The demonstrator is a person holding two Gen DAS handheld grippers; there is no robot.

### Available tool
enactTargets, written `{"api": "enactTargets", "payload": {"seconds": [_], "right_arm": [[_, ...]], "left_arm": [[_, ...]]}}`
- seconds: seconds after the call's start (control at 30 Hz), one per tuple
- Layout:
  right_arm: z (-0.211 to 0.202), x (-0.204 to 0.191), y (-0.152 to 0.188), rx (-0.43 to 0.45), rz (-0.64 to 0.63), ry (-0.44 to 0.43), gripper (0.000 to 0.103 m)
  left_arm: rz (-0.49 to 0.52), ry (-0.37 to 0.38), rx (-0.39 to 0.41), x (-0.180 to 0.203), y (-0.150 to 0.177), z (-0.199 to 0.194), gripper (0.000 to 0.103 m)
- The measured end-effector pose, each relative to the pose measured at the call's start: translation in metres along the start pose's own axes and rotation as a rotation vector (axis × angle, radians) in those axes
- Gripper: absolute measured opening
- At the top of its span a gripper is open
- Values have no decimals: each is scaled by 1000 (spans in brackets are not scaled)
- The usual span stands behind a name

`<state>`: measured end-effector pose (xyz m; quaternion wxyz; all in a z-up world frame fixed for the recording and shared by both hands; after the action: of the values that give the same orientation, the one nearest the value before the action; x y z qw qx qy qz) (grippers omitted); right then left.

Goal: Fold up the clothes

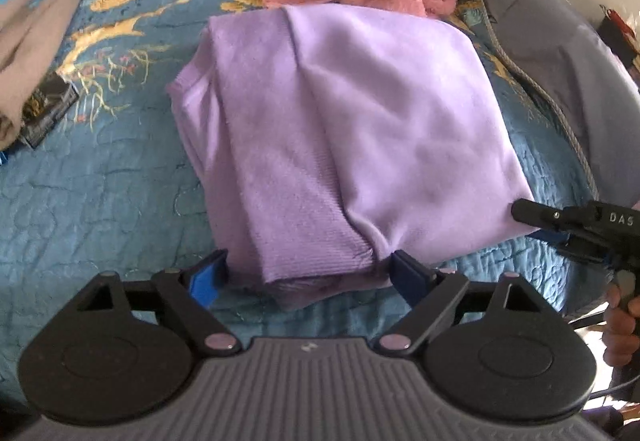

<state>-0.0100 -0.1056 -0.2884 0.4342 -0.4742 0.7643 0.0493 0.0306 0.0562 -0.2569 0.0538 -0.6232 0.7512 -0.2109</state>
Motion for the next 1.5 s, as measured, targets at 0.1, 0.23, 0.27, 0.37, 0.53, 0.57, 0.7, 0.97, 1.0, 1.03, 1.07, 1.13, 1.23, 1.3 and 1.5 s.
{"api": "enactTargets", "payload": {"seconds": [0.1, 0.23, 0.27, 0.37, 0.53, 0.57, 0.7, 0.97, 1.0, 1.03, 1.07, 1.13, 1.23, 1.3, 1.5], "right_arm": [[-20, -13, -12, 42, -170, 53, 30], [-45, -28, -51, 148, -330, 59, 45], [-44, -31, -62, 155, -332, 38, 45], [-25, -39, -101, 168, -292, -37, 45], [28, -49, -142, 130, -258, -42, 42], [39, -49, -146, 114, -247, -35, 39], [50, -42, -146, 99, -212, -11, 11], [39, -15, -153, 186, -144, 140, 0], [41, -7, -154, 167, -103, 133, 0], [40, -6, -153, 156, -86, 100, 0], [36, -8, -151, 152, -83, 62, 0], [30, -13, -143, 138, -92, 6, 6], [23, -20, -121, 109, -150, -15, 25], [18, -25, -106, 89, -188, -29, 46], [5, -35, -62, 26, -291, -63, 66]], "left_arm": [[64, -29, 75, 5, 2, -26, 90], [137, -26, 209, 9, 5, -74, 101], [137, 3, 249, 8, -2, -86, 103], [146, 81, 348, 9, -32, -112, 103], [204, 77, 356, 25, -105, -87, 103], [209, 78, 345, 28, -118, -75, 103], [115, 110, 229, 24, -147, -11, 103], [-92, 32, 94, -29, -127, 54, 103], [-84, 23, 97, -27, -127, 54, 103], [-76, 13, 100, -26, -127, 53, 103], [-69, 4, 103, -24, -127, 53, 103], [-60, -4, 112, -23, -125, 50, 103], [-41, -21, 129, -21, -119, 38, 103], [-19, -14, 149, -17, -109, 20, 103], [-41, 116, 172, -27, -60, -34, 103]]}}
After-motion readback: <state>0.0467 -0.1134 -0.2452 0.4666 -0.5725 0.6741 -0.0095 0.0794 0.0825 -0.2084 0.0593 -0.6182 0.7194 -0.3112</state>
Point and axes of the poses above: each gripper's, at about its wrist camera, not at the fingertips, and z roughly the way its jaws point, x to its right, y to its underside, the point moved 9 cm from there along z, roughly the way its jaws point, and after that the axes turned 7 degrees about -x, right-handed, at the moved point
